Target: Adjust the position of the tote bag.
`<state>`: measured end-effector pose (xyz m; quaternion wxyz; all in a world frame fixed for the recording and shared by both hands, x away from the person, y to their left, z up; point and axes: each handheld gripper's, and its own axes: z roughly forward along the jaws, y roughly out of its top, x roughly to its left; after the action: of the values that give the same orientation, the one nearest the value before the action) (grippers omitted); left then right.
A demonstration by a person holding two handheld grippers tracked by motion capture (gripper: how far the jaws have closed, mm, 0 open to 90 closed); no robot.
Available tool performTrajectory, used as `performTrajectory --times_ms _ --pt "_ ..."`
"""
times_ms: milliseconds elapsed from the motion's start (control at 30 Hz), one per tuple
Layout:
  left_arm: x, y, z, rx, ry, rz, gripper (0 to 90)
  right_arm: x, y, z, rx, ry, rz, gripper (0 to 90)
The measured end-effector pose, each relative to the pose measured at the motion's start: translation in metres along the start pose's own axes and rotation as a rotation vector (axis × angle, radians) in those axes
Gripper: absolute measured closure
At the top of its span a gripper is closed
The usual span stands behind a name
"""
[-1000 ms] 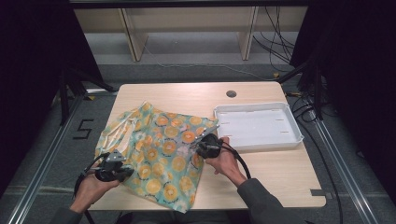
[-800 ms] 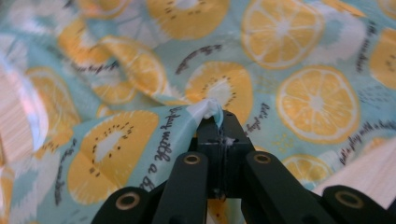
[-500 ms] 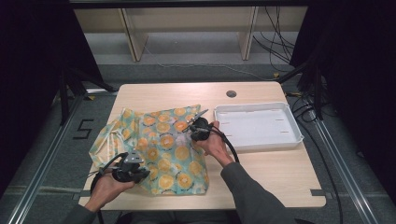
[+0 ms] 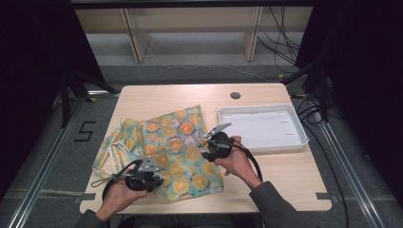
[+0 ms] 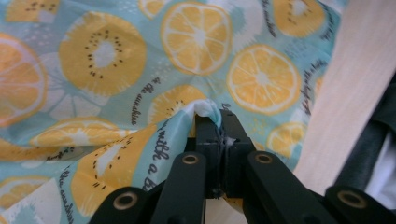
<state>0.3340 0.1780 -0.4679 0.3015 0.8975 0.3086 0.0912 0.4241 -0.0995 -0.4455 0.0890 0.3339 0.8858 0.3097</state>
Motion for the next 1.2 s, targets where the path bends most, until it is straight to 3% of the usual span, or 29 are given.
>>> performTrajectory --times_ms 33,100,200,233,367,433,467,567,600,633,867,900,1000,1067,1100,1200 --pt "-0.005 0.001 0.001 -0.007 -0.006 0.003 87.9 0.002 -0.004 -0.002 -0.009 0.005 0.022 60.4" --pt "-0.011 0.002 0.001 -0.008 -0.019 0.011 87.9 0.004 -0.015 -0.011 0.023 0.015 0.038 55.4" --pt "-0.018 0.004 0.002 -0.009 -0.031 0.021 87.6 0.002 -0.033 -0.018 0.05 -0.009 0.003 51.7" --pt "-0.02 0.004 0.003 -0.008 -0.03 0.026 87.4 0.004 -0.04 -0.023 0.075 -0.03 0.031 50.3" --pt "-0.024 0.004 0.005 -0.011 -0.042 0.05 86.8 -0.001 -0.067 -0.029 0.119 -0.042 0.08 46.5" --pt "-0.027 0.004 0.005 -0.015 -0.042 0.032 86.5 -0.003 -0.075 -0.03 0.125 -0.049 0.085 45.5" --pt "-0.026 0.005 0.004 -0.008 -0.043 0.054 86.5 -0.003 -0.078 -0.03 0.127 -0.053 0.091 45.1" --pt "-0.03 0.006 0.005 -0.021 -0.059 0.035 86.1 -0.005 -0.082 -0.026 0.136 -0.063 0.098 44.1" --pt "-0.031 0.006 0.005 -0.009 -0.056 0.051 85.8 -0.005 -0.081 -0.024 0.135 -0.06 0.102 44.0" --pt "-0.032 0.006 0.005 -0.019 -0.064 0.038 85.6 -0.004 -0.08 -0.021 0.14 -0.063 0.105 44.0" --pt "-0.034 0.005 0.004 -0.017 -0.072 0.066 84.6 -0.012 -0.075 -0.006 0.154 -0.081 0.11 43.5" --pt "-0.034 0.005 0.004 -0.016 -0.072 0.066 84.6 -0.011 -0.074 -0.006 0.172 -0.073 0.137 45.8" --pt "-0.034 0.005 0.004 -0.014 -0.072 0.068 84.5 -0.013 -0.074 -0.004 0.167 -0.07 0.115 50.0" --pt "-0.034 0.005 0.005 -0.01 -0.076 0.057 84.4 -0.012 -0.073 -0.005 0.183 -0.073 0.131 57.7" --pt "-0.035 0.005 0.005 -0.008 -0.064 0.056 84.2 -0.014 -0.073 -0.004 0.182 -0.089 0.088 62.7" --pt "-0.035 0.006 0.005 -0.016 -0.076 0.052 83.8 -0.013 -0.072 -0.004 0.186 -0.08 0.057 75.2"
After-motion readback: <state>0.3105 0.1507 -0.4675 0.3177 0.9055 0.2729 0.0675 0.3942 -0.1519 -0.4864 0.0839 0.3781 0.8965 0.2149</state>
